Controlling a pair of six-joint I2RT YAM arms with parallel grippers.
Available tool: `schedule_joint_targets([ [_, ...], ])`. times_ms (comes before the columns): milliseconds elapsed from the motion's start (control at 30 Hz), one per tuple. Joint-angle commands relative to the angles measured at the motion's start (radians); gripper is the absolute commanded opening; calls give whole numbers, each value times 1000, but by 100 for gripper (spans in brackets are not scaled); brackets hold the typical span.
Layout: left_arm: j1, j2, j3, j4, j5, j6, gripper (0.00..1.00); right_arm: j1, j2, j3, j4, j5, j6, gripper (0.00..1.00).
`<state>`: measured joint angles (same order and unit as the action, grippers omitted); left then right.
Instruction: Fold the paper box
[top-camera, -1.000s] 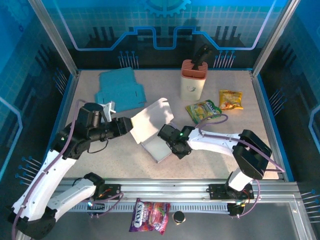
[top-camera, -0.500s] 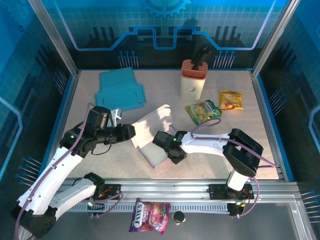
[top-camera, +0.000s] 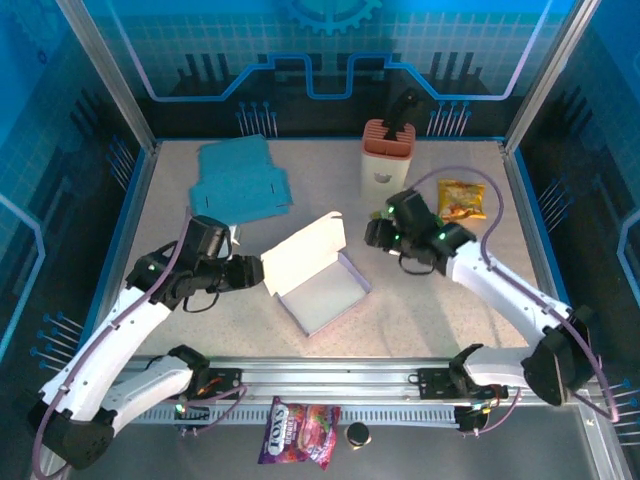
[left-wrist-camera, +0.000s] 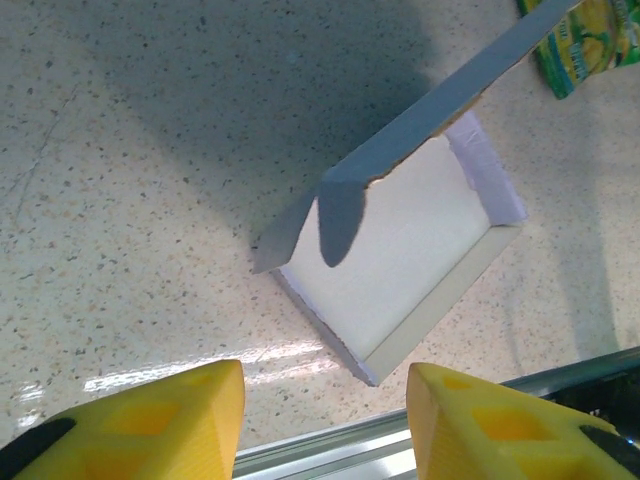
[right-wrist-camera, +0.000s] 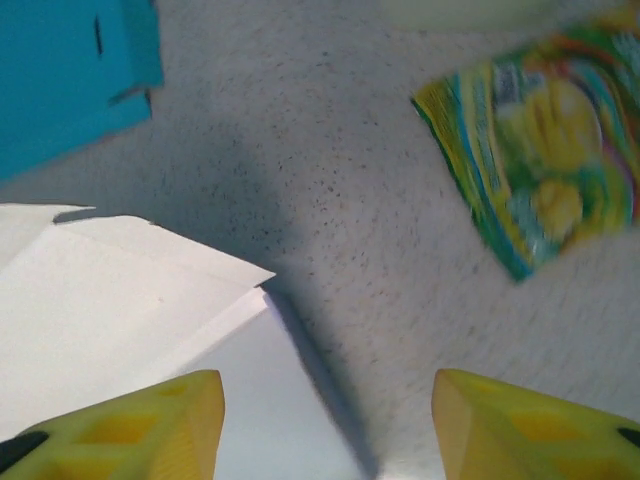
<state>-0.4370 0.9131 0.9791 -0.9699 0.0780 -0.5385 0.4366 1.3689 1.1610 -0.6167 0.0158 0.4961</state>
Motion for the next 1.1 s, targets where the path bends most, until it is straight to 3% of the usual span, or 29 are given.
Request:
schedule_joint_targets([
  [0, -8, 8, -14, -21, -31, 30, 48, -69, 155, 158, -156, -308, -543, 61],
  [267, -12, 95, 0, 29, -32, 69, 49, -83, 417, 439, -246, -416, -824, 63],
  [467, -12, 133, -21, 54, -25, 112, 50, -60, 522, 568, -297, -507, -869, 62],
  [833, -12, 186, -56, 89, -43, 132, 50, -4, 563, 546, -306, -467, -891, 60],
  [1067, -12, 228, -53, 112, -72, 155, 40, 23, 613, 589, -325, -449, -897, 58],
])
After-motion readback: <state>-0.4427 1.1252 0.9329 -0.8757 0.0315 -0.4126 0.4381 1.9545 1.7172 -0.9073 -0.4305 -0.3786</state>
